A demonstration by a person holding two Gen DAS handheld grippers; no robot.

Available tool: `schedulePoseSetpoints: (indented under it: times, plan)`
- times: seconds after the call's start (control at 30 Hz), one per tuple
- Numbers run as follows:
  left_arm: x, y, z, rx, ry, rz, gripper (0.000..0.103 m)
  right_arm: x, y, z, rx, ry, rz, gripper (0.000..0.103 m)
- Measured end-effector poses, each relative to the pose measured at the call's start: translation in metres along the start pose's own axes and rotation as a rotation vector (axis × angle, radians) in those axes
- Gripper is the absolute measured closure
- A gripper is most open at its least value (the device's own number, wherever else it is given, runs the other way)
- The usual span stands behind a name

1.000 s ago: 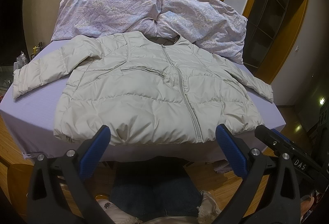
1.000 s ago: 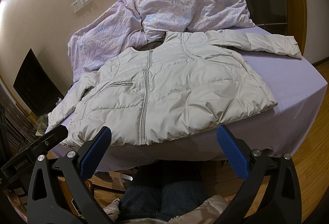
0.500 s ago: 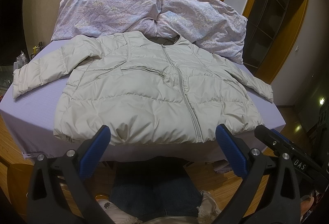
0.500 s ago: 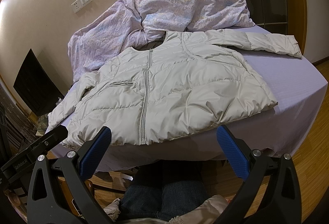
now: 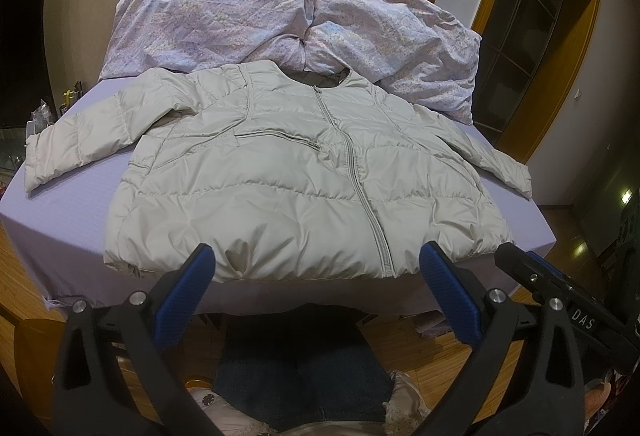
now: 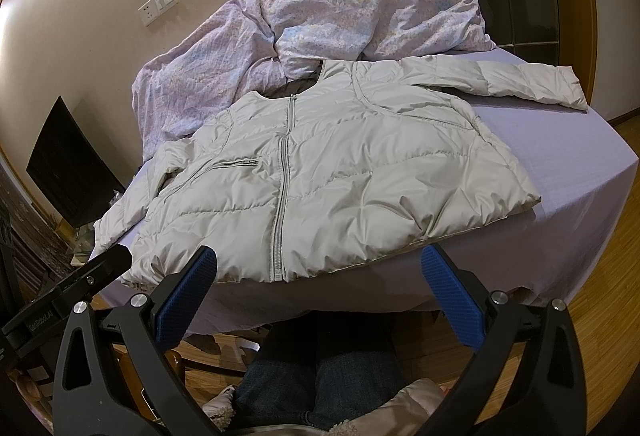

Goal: Fold large clothes

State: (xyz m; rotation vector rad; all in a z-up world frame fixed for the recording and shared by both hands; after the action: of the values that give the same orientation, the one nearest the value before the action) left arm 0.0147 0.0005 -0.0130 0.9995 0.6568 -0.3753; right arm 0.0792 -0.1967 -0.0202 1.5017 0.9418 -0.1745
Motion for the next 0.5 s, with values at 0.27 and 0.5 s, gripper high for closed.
schedulePoseSetpoints:
  times: [0.27,0.5]
  plan:
    - [0.0001,0.0001,-0.0001,0.000,0.000,0.000,0.002,0.0002,0.0002,-0.0005,0.000,0.000,-0.001,0.001]
    - [0.0000,0.0001,0.0000,-0.001,0.001,0.000,0.002,0.0015,0.0008,-0.0006,0.001,0.000,-0.001,0.001]
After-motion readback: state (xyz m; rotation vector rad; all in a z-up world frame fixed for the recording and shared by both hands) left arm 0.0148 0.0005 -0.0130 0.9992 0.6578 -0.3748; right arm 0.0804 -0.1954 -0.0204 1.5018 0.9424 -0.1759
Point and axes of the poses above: each gripper's, at about its wrist camera, not at the fingertips, and x roughly the way its jaws point, z to its right, y to its top, the point moved 2 cm from there along x, roughly the way its jaws point, and after that the axes turned 13 degrees about -x, right-handed, at the moved point
